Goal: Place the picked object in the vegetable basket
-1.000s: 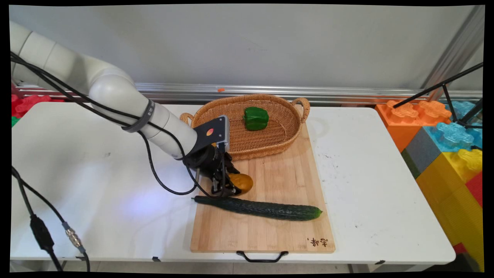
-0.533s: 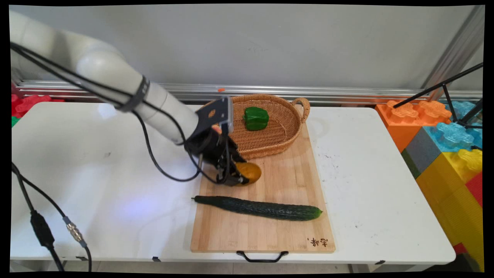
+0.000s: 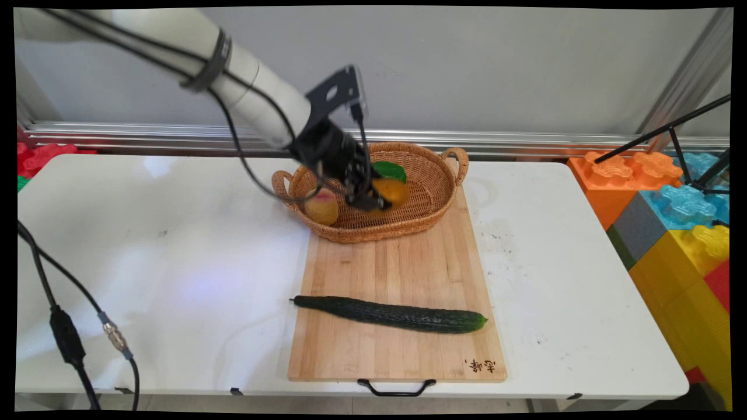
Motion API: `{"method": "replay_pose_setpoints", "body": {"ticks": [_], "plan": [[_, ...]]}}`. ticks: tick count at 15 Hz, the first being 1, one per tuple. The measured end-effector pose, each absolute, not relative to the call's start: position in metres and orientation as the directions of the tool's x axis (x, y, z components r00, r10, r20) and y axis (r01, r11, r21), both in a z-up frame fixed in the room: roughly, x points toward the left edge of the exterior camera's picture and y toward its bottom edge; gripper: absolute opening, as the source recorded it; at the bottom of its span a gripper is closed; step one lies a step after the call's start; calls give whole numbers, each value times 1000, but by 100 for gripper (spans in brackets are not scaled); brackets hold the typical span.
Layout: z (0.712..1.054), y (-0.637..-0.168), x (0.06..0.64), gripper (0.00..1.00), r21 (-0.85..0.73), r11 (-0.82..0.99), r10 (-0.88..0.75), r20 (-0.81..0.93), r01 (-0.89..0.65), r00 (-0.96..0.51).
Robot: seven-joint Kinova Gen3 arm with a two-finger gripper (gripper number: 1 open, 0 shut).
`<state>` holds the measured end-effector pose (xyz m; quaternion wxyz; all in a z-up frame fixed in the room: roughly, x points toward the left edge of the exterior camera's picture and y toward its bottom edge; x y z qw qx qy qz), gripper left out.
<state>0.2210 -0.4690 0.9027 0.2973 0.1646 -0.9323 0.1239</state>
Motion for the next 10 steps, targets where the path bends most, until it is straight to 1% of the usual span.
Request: {"method": "replay_pose_setpoints", "body": {"ticks": [4, 6, 10], "plan": [[908, -506, 231, 0, -159, 895, -257, 580, -417, -773], [902, -519, 229, 0, -156, 893, -262, 582, -422, -770], [878, -545, 222, 0, -141, 890, -278, 587, -434, -760]]}}
